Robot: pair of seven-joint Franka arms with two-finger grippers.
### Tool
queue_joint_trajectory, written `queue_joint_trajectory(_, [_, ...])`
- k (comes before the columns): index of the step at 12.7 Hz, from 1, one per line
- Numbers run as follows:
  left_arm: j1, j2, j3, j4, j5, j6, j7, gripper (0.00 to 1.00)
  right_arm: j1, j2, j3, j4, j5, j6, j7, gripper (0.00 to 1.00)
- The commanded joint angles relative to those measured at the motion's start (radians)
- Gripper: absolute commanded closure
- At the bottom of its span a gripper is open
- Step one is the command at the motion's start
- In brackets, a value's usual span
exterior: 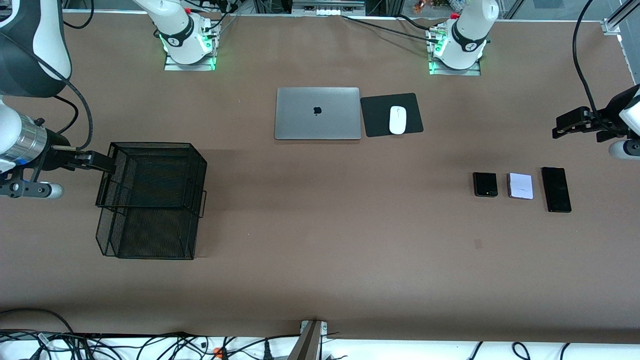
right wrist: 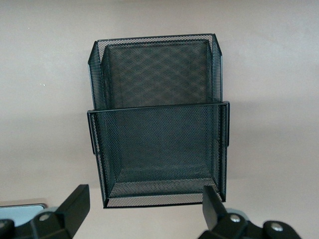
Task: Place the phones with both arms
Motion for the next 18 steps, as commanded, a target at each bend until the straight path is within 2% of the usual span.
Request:
queue_joint_trajectory(1, [0.0, -0.02, 0.007, -0.019, -0.016, -0.009, 0.011, 0.0, -0.01, 0.013, 0.003, 0.034, 0.016, -0.023, -0.015, 0.0])
queue_joint_trajectory(5, [0.002, -0.02, 0.009, -0.031, -0.005, -0.008, 0.021, 0.0, -0.01, 0.013, 0.003, 0.034, 0.016, -0.023, -0.015, 0.0])
queue_joint_trajectory(11, [0.002, -0.018, 0.007, -0.112, 0.053, 0.035, 0.031, 0.0, -0.01, 0.013, 0.003, 0.034, 0.016, -0.023, -0.014, 0.0])
queue_joint_trajectory(18, [0.045, 0.006, 0.009, -0.391, 0.059, 0.36, 0.092, 0.0, -0.01, 0.013, 0.003, 0.034, 0.016, -0.022, -0.011, 0.0])
